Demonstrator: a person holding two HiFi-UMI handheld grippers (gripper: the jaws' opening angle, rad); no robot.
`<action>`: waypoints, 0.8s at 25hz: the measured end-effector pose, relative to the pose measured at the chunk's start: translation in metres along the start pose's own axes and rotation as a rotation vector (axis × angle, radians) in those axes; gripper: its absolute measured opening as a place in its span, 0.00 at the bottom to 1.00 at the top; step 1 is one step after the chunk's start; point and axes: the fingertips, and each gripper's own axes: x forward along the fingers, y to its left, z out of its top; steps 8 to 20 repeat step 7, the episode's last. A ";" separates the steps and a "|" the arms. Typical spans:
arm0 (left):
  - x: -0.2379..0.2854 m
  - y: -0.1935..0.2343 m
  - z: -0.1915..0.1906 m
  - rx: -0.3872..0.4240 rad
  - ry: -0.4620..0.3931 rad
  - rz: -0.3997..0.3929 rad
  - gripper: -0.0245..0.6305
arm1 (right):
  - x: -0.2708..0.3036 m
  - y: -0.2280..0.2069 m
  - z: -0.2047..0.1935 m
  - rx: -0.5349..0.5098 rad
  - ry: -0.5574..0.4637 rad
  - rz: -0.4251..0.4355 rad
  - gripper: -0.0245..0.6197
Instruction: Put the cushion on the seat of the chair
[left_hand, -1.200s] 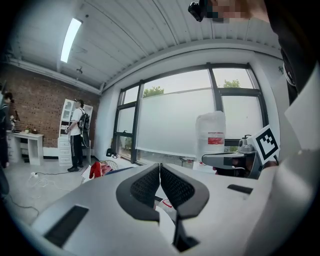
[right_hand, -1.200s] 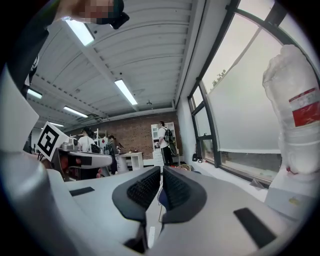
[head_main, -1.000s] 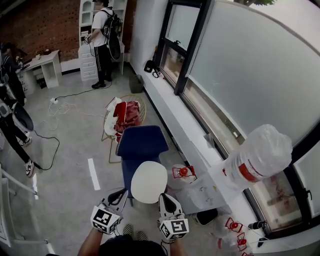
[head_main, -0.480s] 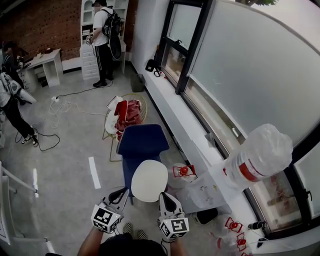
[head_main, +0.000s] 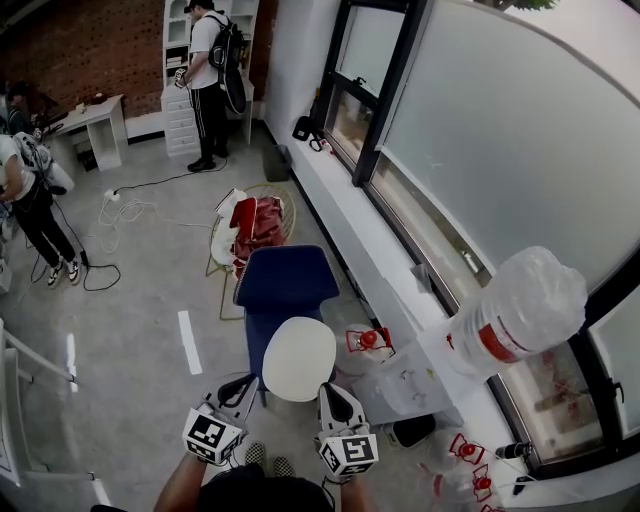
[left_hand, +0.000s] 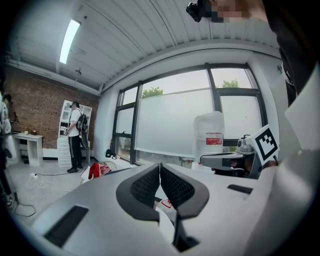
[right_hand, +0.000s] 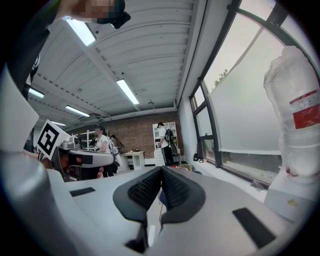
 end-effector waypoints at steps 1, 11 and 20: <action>0.000 0.000 0.000 -0.002 0.001 -0.001 0.07 | 0.000 0.000 0.000 0.001 0.001 0.001 0.08; -0.001 0.001 -0.004 0.000 0.001 -0.001 0.07 | 0.001 0.002 -0.006 0.000 0.005 0.001 0.08; -0.001 0.001 -0.004 0.000 0.001 -0.001 0.07 | 0.001 0.002 -0.006 0.000 0.005 0.001 0.08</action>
